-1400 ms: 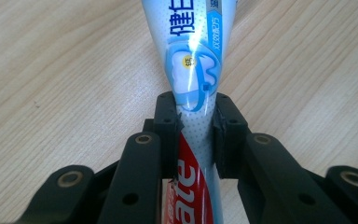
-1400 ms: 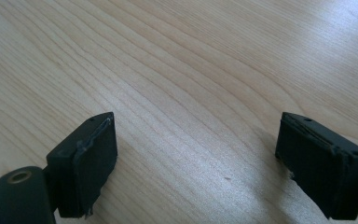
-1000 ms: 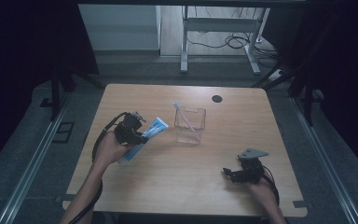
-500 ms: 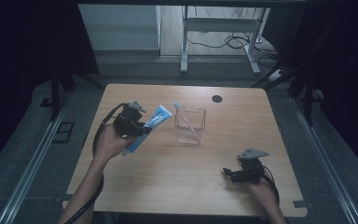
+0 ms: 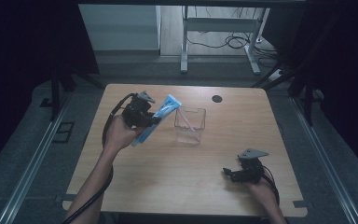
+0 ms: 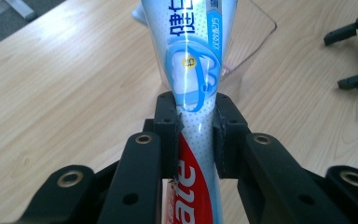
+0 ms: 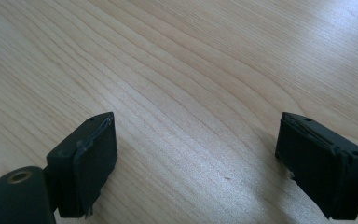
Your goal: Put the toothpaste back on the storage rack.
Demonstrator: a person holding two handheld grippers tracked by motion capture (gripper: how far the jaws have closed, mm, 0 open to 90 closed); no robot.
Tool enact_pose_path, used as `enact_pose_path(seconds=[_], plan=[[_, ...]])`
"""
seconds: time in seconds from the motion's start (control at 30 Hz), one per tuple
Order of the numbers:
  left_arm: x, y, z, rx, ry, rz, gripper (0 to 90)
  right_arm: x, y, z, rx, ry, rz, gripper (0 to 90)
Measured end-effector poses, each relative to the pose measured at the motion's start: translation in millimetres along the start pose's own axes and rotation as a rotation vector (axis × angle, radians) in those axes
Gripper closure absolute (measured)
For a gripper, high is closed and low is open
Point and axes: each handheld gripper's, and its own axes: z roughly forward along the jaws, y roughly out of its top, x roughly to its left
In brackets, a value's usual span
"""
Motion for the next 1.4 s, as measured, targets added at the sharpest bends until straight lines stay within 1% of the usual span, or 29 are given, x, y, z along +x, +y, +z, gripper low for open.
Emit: enact_pose_path(seconds=[0.1,0.13,0.27,0.57,0.6,0.67,1.03,1.13,1.17,1.2,1.33,1.4], plan=[[-0.9,6.4,4.7,-0.009,0.002,-0.004,74.7,0.0,0.0,0.0,0.0,-0.001,0.0,12.4],[-0.6,8.7,6.2,-0.011,0.005,0.006,74.7,0.0,0.0,0.0,0.0,0.0,0.0,12.4],[-0.8,17.4,12.1,-0.021,0.007,0.008,74.7,0.1,0.0,-0.1,0.001,-0.001,0.001,12.4],[-1.3,37.3,23.0,-0.056,-0.01,0.007,74.7,0.0,0.0,0.0,0.0,-0.002,0.0,12.4],[-0.8,39.6,24.4,-0.059,-0.009,0.016,74.7,0.0,0.0,0.0,0.0,-0.001,0.0,12.4],[-1.5,43.7,27.6,-0.063,-0.012,0.011,74.7,0.0,0.0,0.0,0.0,-0.002,-0.002,12.4],[-2.5,65.4,47.6,-0.11,-0.011,0.017,74.7,-0.1,0.0,-0.1,0.001,0.001,-0.002,12.4],[-2.7,70.6,53.2,-0.123,-0.011,0.015,74.7,-0.1,-0.1,-0.1,0.001,-0.001,-0.003,12.5],[-2.6,72.1,55.2,-0.129,-0.01,0.022,74.7,-0.1,-0.1,0.0,0.0,0.0,-0.002,12.5],[-3.0,73.5,57.3,-0.136,-0.01,0.018,74.7,0.0,0.0,0.0,0.0,0.0,0.0,12.5],[-3.5,78.5,66.0,-0.147,-0.009,0.025,74.7,-0.1,0.0,0.0,0.0,0.0,-0.001,12.5],[-4.3,80.8,69.9,-0.156,-0.008,0.017,74.7,-0.1,0.0,0.0,0.0,0.0,-0.001,12.5]])
